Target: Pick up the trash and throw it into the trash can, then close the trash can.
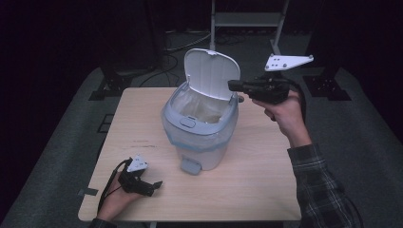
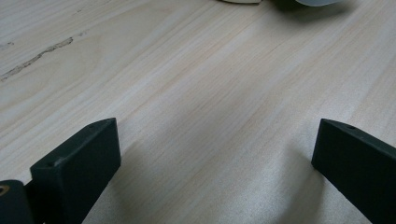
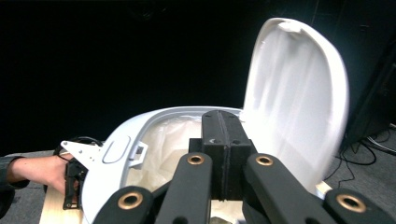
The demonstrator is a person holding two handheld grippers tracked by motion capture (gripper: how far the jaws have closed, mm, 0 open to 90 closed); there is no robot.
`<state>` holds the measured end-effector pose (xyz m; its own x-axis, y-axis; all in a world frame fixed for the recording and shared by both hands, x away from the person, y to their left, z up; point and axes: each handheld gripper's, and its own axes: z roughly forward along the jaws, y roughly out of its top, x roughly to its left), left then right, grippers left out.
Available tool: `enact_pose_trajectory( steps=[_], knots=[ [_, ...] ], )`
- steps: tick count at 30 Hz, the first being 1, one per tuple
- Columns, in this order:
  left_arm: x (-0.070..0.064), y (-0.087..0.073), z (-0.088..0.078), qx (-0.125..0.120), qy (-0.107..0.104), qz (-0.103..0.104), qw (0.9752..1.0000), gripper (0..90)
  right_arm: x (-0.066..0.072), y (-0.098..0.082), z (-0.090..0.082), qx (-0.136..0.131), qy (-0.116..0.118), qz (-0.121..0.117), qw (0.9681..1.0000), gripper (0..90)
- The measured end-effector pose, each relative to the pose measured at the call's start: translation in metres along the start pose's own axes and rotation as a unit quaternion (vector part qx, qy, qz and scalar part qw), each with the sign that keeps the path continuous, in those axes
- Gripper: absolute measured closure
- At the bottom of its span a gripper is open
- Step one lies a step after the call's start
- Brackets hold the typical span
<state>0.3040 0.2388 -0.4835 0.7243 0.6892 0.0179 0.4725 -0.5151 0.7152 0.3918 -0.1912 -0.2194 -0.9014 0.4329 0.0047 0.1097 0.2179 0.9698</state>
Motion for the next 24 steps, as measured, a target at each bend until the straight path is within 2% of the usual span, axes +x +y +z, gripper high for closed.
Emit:
enact_pose_trajectory(
  steps=[9, 19, 24],
  knots=[
    [0.0, 0.0, 0.0, 0.0, 0.0, 0.0, 1.0, 0.2, -0.011, -0.005, -0.01, -0.004, -0.012, 0.01, 0.9999, 89.9],
    [0.0, 0.0, 0.0, 0.0, 0.001, -0.001, 1.0, 0.2, -0.022, -0.007, -0.014, 0.001, -0.04, 0.01, 0.9992, 89.9],
    [0.0, 0.0, 0.0, 0.0, 0.0, -0.001, 1.0, 0.2, -0.032, -0.01, -0.017, -0.008, -0.041, 0.02, 0.9989, 90.0]
  ],
)
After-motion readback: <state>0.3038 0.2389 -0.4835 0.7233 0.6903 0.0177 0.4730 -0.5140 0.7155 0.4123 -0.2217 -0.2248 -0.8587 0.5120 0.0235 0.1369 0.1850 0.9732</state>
